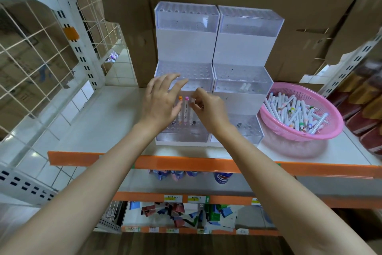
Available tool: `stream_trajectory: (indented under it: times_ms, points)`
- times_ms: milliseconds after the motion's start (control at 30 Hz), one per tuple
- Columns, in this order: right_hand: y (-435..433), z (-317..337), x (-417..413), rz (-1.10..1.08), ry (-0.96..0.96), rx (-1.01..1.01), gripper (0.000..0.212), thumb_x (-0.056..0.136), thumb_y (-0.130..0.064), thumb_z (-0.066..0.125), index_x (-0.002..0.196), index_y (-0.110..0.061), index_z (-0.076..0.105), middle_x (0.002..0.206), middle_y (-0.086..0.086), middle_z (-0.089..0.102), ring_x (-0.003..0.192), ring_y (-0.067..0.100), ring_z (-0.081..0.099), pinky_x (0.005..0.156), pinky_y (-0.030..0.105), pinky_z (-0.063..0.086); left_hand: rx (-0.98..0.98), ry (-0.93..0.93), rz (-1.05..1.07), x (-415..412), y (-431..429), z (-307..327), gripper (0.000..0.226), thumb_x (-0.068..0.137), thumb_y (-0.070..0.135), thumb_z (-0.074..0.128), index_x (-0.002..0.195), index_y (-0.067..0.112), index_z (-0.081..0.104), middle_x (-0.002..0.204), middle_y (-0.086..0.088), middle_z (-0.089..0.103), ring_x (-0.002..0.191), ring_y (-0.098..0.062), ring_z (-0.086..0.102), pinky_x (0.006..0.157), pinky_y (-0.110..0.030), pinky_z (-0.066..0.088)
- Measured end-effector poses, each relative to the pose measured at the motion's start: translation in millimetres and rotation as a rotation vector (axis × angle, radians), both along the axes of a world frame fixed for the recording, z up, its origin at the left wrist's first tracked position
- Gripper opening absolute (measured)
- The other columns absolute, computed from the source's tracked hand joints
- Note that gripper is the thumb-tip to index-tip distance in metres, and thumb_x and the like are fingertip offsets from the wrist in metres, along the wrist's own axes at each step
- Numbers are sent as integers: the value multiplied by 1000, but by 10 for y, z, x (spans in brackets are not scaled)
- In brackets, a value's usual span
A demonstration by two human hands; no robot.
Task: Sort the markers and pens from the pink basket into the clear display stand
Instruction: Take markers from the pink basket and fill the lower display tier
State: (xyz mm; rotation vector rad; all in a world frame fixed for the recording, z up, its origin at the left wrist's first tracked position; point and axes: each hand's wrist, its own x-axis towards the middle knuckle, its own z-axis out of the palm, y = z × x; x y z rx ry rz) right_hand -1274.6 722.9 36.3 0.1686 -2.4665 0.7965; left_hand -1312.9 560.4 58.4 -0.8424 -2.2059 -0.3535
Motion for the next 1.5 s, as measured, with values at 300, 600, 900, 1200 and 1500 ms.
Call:
stream_trajectory:
  times_ms: [300, 600, 900, 1200, 1500]
  points:
    - [38, 153, 118, -55, 27, 169, 27, 89, -25, 65, 111, -13, 57, 94, 3, 65, 84, 26, 60, 61, 35, 50, -33, -38, 7, 27, -15, 33, 49, 81, 26, 67, 127, 18, 56, 132, -7, 53, 123, -26, 46, 106, -42, 27]
    - [434, 207, 487, -292, 163, 438, 42, 73, -33, 78, 110, -18, 65, 106, 3, 65, 93, 27, 62, 74, 36, 46, -64, -65, -78, 299, 369, 41, 45, 82, 33, 63, 123, 16, 58, 130, -7, 55, 119, -26, 51, 108, -45, 25]
    - [1462, 132, 1075, -422, -119, 390, 48, 81, -26, 68, 126, -14, 59, 121, 8, 63, 108, 32, 58, 85, 41, 45, -203, -341, -272, 680, 1409, -25, 46, 82, 35, 64, 123, 15, 58, 126, -7, 57, 117, -27, 52, 96, -40, 36]
    - [2547, 66, 1253, -467, -303, 366, 46, 95, -31, 49, 138, -17, 46, 128, 8, 59, 116, 31, 54, 89, 41, 43, -244, -443, -345, 855, 2690, -97, 45, 83, 32, 61, 124, 15, 57, 118, -7, 59, 109, -29, 55, 90, -41, 44]
    - [3117, 24, 959, -518, -579, 309, 22, 93, -19, 44, 107, -9, 59, 106, 15, 65, 96, 33, 60, 64, 30, 37, -370, -739, -41, 602, 3309, -168, 30, 86, 30, 57, 110, 15, 65, 117, -12, 59, 108, -31, 55, 85, -37, 48]
